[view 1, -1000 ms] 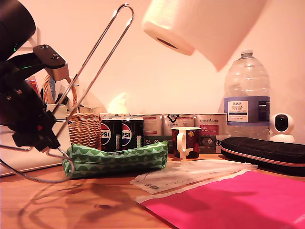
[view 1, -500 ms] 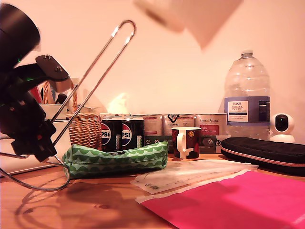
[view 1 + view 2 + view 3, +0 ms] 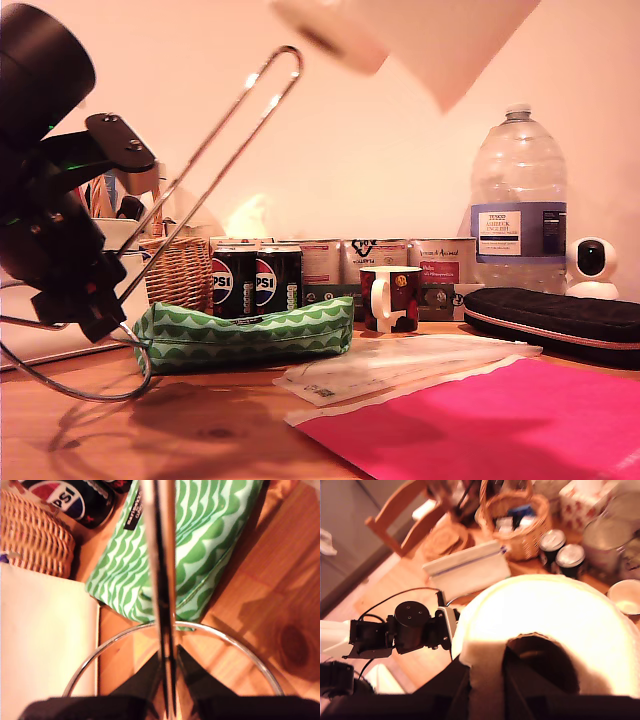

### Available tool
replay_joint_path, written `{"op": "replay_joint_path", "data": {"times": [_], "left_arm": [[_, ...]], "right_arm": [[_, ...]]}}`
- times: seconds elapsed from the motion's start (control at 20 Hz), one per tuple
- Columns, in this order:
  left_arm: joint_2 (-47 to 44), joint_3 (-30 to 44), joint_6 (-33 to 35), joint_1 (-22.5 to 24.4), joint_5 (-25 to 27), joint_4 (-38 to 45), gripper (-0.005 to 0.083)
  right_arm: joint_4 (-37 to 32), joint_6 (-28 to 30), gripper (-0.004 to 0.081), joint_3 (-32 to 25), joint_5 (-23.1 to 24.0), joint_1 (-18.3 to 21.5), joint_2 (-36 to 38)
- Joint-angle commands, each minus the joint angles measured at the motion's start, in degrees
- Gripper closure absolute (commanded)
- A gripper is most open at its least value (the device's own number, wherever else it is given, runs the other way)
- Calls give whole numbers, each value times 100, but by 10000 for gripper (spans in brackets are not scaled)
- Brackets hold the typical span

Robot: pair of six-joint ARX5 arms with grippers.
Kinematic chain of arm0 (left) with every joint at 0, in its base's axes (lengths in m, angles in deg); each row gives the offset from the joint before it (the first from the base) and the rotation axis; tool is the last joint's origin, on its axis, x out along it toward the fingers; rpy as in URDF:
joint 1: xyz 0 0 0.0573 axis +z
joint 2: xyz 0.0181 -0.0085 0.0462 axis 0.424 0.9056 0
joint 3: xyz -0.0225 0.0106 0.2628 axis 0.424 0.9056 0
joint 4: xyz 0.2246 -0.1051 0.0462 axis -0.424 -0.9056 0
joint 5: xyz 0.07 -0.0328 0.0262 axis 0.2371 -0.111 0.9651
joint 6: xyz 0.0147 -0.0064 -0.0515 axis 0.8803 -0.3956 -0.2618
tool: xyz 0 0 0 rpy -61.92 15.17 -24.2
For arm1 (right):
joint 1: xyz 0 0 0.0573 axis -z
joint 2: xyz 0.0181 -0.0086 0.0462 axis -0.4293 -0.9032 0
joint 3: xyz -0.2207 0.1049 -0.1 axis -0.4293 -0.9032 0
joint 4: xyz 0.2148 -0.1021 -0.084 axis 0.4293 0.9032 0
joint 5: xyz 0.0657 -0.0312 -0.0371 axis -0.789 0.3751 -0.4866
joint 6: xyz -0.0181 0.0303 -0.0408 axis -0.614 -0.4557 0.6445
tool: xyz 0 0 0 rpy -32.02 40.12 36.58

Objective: Insert the paper towel roll into the metallic stand.

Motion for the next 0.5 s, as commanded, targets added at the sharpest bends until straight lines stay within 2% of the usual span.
{"op": "replay_joint_path", "data": {"times": [0.0,0.45], "left_arm": [[-7,-24,11,-35,103,197,797],[-9,-229,57,-140,254,350,797]], "right_arm": [[-85,-44,783,44,-26,-72,-61],[-85,-44,783,42,-13,-319,-472]]}}
